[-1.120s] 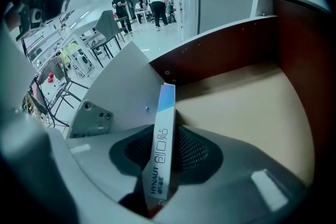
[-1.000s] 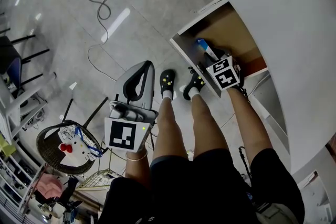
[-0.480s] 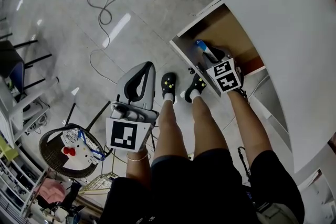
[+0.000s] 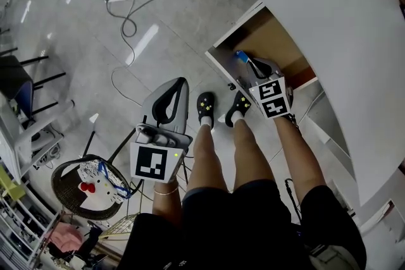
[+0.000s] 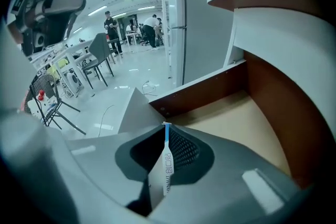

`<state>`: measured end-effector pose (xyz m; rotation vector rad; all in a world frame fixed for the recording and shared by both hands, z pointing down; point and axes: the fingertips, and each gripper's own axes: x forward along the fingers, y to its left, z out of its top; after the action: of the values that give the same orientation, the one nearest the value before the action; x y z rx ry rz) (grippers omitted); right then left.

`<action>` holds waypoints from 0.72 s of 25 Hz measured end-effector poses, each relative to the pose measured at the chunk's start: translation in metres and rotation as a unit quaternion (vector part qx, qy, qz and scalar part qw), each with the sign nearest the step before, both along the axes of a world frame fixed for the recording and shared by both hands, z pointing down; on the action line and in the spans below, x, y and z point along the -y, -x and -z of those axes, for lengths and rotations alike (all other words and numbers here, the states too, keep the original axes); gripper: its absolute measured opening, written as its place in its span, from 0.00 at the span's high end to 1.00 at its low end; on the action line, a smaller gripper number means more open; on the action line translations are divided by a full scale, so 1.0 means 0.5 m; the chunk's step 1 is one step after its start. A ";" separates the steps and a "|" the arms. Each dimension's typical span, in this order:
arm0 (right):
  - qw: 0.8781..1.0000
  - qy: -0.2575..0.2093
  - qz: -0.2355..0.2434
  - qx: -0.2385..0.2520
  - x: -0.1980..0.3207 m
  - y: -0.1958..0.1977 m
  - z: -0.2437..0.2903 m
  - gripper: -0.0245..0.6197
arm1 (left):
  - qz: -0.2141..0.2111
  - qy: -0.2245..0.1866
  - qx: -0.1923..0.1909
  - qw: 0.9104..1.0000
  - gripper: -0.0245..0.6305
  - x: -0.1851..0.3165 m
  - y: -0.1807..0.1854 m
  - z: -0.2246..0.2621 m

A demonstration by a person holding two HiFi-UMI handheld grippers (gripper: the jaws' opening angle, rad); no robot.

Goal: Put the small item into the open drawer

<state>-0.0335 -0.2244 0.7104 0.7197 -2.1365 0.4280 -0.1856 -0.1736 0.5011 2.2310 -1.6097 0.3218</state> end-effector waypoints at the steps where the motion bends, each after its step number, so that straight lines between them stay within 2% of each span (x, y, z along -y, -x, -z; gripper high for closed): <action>1: 1.000 -0.007 -0.006 0.001 0.002 -0.001 0.008 0.92 | -0.001 0.001 0.000 1.000 0.97 0.000 0.001 0.001; 10: 0.998 -0.022 -0.052 0.030 -0.006 -0.024 0.057 0.94 | -0.016 -0.001 0.003 1.000 0.97 -0.006 -0.012 0.015; 18: 0.991 -0.040 -0.105 0.074 -0.012 -0.043 0.132 0.94 | -0.025 0.003 0.002 1.000 0.97 -0.008 -0.023 0.030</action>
<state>-0.0119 -0.2185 0.6446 0.9908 -2.2354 0.5232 -0.1739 -0.1696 0.4862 2.2704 -1.5550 0.3429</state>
